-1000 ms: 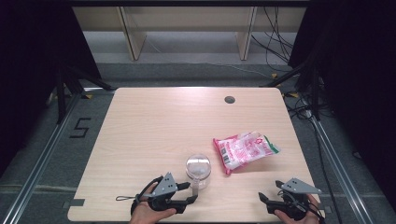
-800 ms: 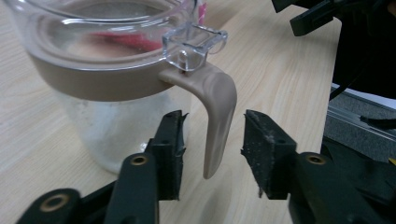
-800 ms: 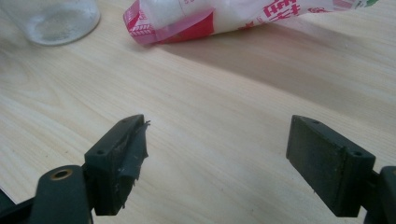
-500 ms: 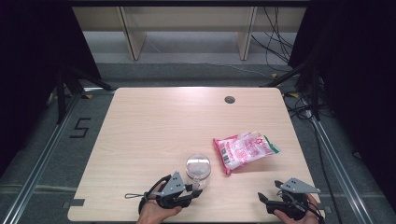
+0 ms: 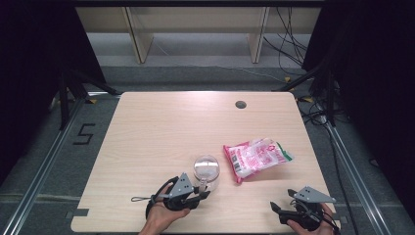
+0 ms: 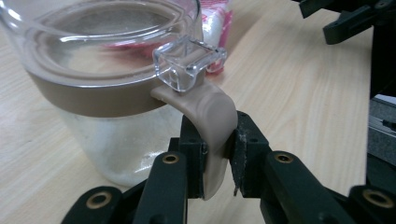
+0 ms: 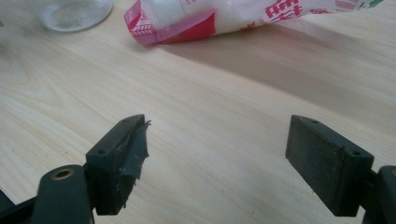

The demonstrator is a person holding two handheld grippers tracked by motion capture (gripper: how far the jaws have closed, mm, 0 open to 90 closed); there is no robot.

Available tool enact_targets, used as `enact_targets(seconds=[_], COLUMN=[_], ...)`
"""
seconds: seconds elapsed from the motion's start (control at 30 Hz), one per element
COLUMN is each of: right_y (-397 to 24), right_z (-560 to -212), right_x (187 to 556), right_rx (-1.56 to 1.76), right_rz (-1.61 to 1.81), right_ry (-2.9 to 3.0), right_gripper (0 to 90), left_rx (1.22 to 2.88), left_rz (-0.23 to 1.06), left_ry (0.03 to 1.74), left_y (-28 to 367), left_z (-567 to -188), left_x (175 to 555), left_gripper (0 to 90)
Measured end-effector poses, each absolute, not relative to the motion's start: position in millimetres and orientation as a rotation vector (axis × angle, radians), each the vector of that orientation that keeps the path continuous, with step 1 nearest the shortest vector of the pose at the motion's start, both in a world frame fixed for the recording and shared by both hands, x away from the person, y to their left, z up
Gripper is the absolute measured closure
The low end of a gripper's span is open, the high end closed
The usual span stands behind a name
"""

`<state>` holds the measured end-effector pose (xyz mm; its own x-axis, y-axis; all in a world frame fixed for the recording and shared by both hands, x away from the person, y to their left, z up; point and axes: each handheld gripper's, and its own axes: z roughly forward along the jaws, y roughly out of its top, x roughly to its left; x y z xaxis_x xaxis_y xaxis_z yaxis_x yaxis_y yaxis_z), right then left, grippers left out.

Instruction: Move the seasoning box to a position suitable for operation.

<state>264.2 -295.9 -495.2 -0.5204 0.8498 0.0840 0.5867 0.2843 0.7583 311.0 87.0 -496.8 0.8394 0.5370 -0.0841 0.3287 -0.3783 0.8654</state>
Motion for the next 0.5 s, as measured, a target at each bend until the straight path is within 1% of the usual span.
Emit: enact_targets(seconds=[0.17, 0.27, 0.37, 0.4, 0.47, 0.5], right_y=[-296.4, -298.5, -296.8, -298.9, -298.8, -297.1], right_z=[-495.8, -496.6, -495.3, -496.2, -495.7, -495.4], right_x=[264.7, 267.3, 264.6, 267.2, 266.7, 265.1], right_rx=[1.289, 1.24, 1.305, 1.251, 1.257, 1.289], right_rz=[1.08, 1.08, 1.092, 1.085, 1.09, 1.09], right_ry=[2.222, 2.238, 2.223, 2.236, 2.244, 2.228], right_gripper=[21.6, 21.5, 21.5, 21.6, 21.5, 21.6], left_rx=[1.971, 1.979, 1.947, 1.952, 1.949, 1.952], left_rz=[0.251, 0.302, 0.303, 0.315, 0.317, 0.361], left_ry=[0.672, 0.706, 0.74, 0.737, 0.743, 0.755], left_y=[92.9, 102.9, 108.5, 110.9, 112.2, 114.9], left_z=[-497.5, -496.4, -497.8, -497.9, -497.8, -497.6], left_x=[318.2, 324.3, 327.2, 328.5, 329.3, 330.4], left_gripper=[74.2, 73.4, 72.6, 72.4, 72.2, 72.2])
